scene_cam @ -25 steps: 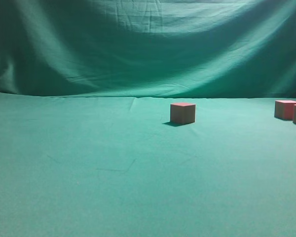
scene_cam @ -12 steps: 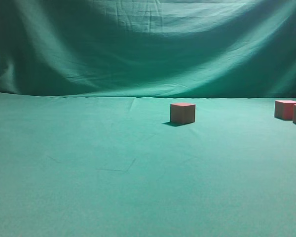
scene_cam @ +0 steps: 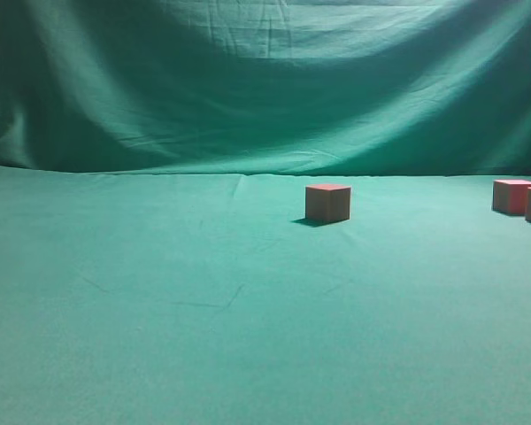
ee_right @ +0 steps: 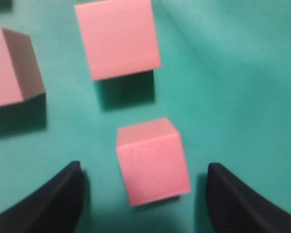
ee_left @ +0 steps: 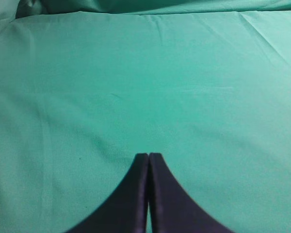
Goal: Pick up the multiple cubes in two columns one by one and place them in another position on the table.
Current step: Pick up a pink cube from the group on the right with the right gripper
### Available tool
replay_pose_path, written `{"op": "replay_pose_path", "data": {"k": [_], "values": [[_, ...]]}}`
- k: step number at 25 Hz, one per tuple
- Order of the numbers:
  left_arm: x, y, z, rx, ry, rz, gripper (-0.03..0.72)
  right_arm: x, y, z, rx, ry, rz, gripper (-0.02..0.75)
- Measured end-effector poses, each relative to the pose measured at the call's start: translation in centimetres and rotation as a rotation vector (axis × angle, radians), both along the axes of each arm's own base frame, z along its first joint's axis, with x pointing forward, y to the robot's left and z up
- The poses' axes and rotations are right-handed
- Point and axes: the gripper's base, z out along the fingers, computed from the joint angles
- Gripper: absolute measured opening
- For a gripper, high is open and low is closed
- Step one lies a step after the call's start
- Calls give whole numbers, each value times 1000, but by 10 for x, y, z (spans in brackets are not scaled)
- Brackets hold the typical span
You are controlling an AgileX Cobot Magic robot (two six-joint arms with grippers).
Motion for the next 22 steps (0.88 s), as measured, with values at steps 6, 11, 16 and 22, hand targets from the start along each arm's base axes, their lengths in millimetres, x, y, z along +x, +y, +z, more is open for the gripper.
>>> {"op": "replay_pose_path", "data": {"k": [6,11,16,22], "values": [[0,0,0,0,0,0,0,5,-6,-9,0,14,-20,351],[0,0,0,0,0,0,0,6,-6,-10,1,8,-22,280],[0,0,0,0,0,0,0,2,-6,-8,7,33,-34,280],[0,0,0,0,0,0,0,-11,15,45,15,-99,68,280]]}}
